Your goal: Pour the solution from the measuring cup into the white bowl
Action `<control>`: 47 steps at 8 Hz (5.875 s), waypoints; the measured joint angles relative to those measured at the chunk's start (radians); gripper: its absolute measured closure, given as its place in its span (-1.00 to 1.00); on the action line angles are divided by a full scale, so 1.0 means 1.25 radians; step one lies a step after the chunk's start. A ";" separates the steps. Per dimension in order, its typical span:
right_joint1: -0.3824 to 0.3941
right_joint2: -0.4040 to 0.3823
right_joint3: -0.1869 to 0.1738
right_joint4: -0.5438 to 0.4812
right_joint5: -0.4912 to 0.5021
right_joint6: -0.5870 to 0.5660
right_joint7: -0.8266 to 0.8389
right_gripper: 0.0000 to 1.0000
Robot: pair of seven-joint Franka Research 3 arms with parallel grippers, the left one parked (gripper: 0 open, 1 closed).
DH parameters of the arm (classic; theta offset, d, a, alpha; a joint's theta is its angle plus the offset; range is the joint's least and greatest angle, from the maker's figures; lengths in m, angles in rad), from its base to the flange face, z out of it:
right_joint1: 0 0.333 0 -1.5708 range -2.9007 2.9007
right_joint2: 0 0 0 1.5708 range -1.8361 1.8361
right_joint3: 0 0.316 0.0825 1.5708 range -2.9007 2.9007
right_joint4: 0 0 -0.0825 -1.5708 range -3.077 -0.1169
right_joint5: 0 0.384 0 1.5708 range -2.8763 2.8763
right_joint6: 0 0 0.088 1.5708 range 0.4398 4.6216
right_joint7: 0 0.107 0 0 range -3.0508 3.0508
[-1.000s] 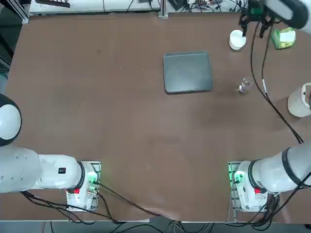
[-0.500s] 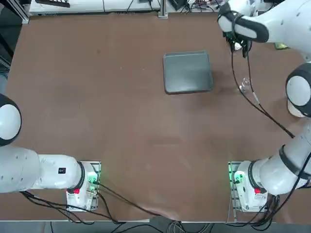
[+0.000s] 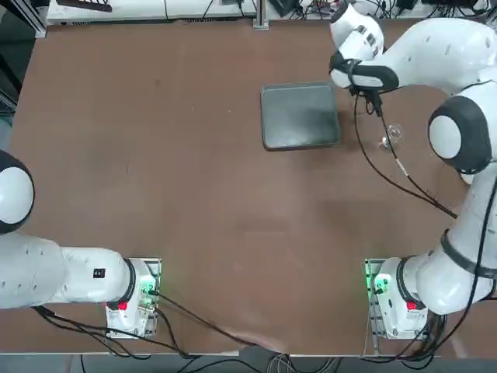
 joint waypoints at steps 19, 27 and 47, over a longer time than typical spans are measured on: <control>0.006 0.208 -0.053 -0.012 -0.161 -0.121 0.608 -1.00; 0.002 0.221 -0.059 -0.012 -0.161 -0.127 0.610 -0.58; 0.073 0.209 -0.057 0.233 -0.447 -0.007 0.241 -0.46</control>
